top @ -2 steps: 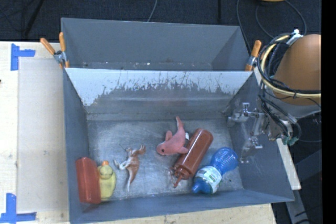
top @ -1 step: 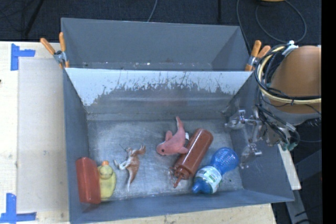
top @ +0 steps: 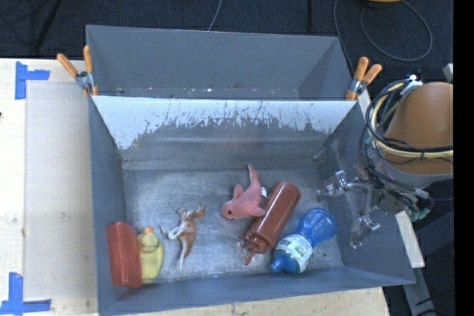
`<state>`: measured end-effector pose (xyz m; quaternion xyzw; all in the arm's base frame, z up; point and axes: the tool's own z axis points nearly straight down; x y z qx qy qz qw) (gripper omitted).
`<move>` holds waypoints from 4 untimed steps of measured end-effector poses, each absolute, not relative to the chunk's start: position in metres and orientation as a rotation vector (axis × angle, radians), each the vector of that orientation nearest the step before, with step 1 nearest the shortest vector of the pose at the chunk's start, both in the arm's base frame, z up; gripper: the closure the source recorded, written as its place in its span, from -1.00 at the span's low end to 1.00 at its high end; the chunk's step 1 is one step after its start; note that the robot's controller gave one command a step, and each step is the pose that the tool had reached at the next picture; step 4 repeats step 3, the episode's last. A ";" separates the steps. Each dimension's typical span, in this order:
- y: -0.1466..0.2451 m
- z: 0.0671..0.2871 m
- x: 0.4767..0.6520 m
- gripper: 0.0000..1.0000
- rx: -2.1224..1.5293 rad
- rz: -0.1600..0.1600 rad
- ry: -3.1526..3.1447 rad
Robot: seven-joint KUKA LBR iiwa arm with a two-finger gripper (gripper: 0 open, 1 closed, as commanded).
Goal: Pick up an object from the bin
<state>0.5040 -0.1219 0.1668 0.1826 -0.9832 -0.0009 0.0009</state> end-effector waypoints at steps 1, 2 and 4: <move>-0.130 0.156 0.503 -1.00 0.628 -0.002 -3.076; -0.123 0.101 0.507 -1.00 1.135 0.000 -2.931; -0.127 0.080 0.509 1.00 1.253 0.002 -2.883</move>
Offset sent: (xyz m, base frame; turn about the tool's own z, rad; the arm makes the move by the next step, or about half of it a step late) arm 0.0039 0.0011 -0.0968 -0.4723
